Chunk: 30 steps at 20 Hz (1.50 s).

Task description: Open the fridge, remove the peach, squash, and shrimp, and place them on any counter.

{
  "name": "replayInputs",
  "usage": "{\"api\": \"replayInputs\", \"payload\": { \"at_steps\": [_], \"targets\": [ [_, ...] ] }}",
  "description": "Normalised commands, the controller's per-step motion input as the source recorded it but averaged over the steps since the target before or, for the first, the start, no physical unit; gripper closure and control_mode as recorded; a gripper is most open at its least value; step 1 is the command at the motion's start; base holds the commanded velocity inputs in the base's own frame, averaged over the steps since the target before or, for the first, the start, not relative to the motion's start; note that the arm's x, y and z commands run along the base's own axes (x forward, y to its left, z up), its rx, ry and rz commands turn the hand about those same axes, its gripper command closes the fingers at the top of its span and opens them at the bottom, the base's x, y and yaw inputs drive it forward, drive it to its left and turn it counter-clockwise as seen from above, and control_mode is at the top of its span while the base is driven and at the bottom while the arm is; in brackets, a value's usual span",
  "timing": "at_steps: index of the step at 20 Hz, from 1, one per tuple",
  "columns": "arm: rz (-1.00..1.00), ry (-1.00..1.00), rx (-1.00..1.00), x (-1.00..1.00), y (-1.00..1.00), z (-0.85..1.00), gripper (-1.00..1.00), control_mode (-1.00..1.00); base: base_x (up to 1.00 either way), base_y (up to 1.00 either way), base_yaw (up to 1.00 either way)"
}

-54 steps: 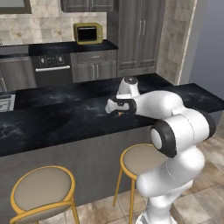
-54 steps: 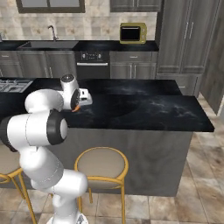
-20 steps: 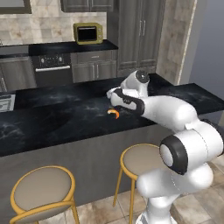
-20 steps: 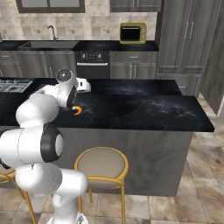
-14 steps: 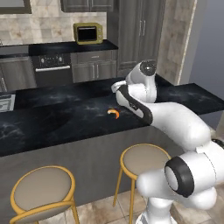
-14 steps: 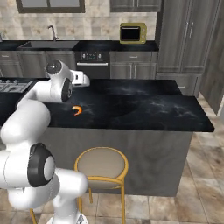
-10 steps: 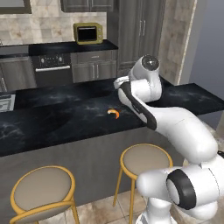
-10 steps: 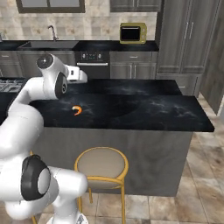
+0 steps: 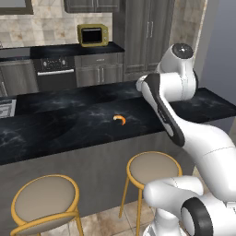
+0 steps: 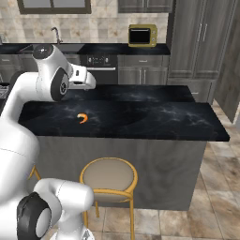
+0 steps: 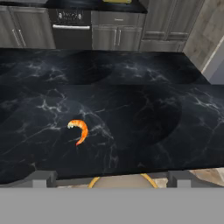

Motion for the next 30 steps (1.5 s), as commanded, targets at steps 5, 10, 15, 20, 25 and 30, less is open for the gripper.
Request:
{"api": "replayInputs", "payload": {
  "at_steps": [5,10,15,20,25,30],
  "targets": [
    [0.0,0.1,0.0,-0.71,-0.3,-0.04,-1.0,-1.0,0.0,0.0,0.0],
    [0.0,0.04,0.0,-0.89,-0.01,0.0,-1.0,-1.0,0.0,0.0,0.0],
    [-0.02,0.0,0.01,-1.0,0.0,-0.1,-1.0,-1.0,0.0,0.0,0.0],
    [-0.07,0.0,0.01,-0.85,0.0,0.0,-1.0,-1.0,0.0,0.0,0.0],
    [-0.03,0.0,0.0,-0.32,0.0,0.0,-1.0,1.0,-0.01,0.0,0.0],
    [0.0,0.0,0.0,0.0,0.0,0.0,-1.0,1.0,-0.01,0.0,0.0]
  ]
}}
